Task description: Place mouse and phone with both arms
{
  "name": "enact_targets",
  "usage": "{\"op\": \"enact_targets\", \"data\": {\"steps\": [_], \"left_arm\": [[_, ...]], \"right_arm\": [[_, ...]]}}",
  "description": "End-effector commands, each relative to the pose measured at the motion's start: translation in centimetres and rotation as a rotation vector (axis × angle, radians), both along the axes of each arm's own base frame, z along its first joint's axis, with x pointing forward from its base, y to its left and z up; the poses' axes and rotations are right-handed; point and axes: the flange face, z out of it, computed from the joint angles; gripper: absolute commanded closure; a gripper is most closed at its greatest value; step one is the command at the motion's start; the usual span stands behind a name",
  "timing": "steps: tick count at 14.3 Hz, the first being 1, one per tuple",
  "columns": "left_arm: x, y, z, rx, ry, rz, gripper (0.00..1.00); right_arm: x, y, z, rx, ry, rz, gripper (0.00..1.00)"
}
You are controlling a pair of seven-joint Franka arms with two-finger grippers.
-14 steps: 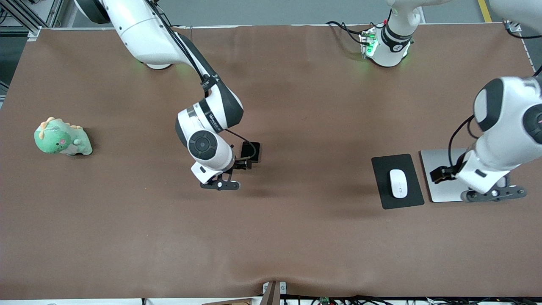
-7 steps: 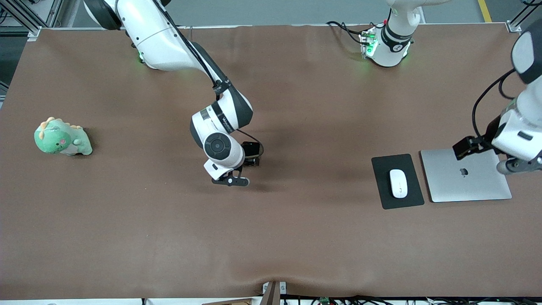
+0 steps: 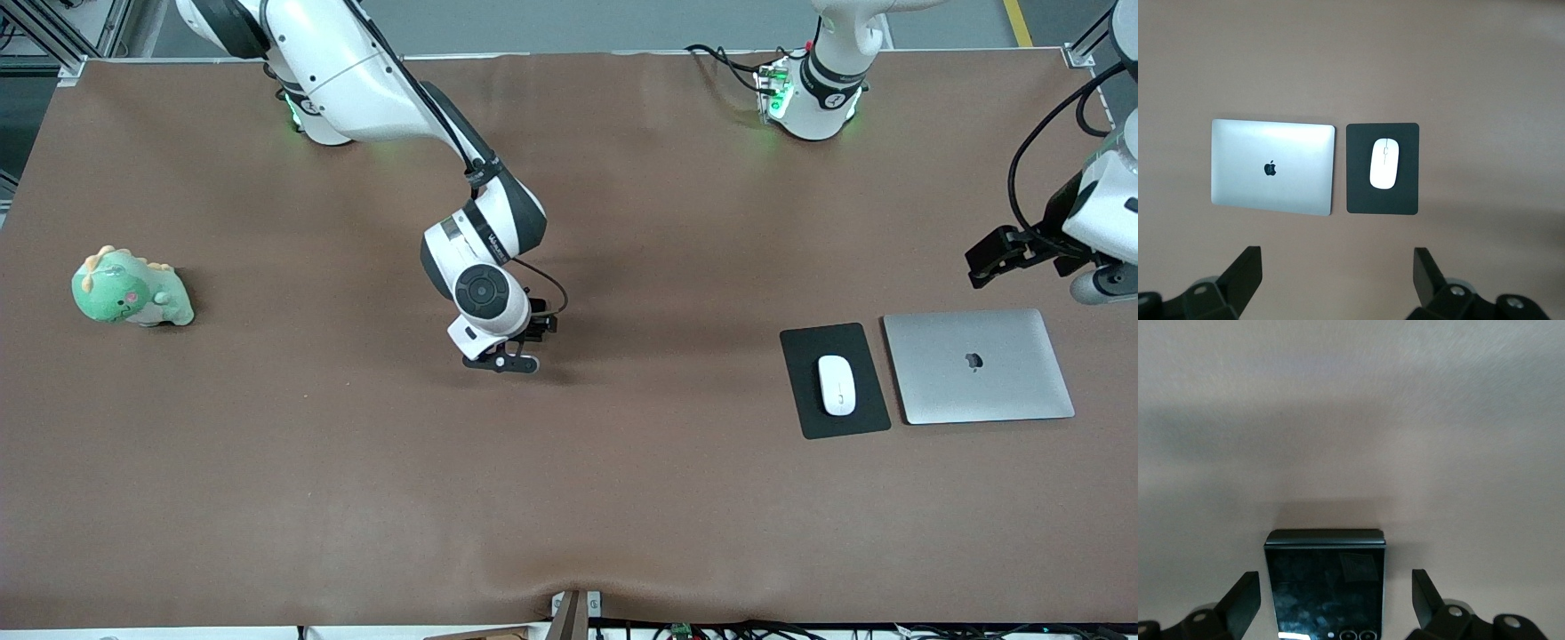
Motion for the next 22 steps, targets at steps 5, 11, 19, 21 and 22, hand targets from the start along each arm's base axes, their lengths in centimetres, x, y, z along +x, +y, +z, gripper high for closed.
{"op": "enact_targets", "data": {"steps": [5,11,19,21,22], "left_arm": [[-3.2,-0.6,2.5,-0.030,0.022,-0.039,0.00],[-4.2,0.0,2.4,-0.058,0.047,-0.027,0.00],[-4.4,0.5,2.0,-0.056,0.061,0.002,0.00],[-4.5,0.4,1.9,-0.056,0.065,0.002,0.00],[-4.6,0.3,1.8,-0.055,0.070,0.003,0.00]], "right_arm": [[-1.6,1.2,-0.3,0.027,-0.009,-0.053,0.00],[-3.2,2.1,-1.3,0.009,-0.016,-0.017,0.00],[-0.4,-1.4,1.1,-0.012,0.026,-0.047,1.00],[1.0,-4.5,4.0,-0.013,0.063,-0.041,1.00],[1.8,-6.2,5.8,-0.008,0.073,-0.047,1.00]]}}
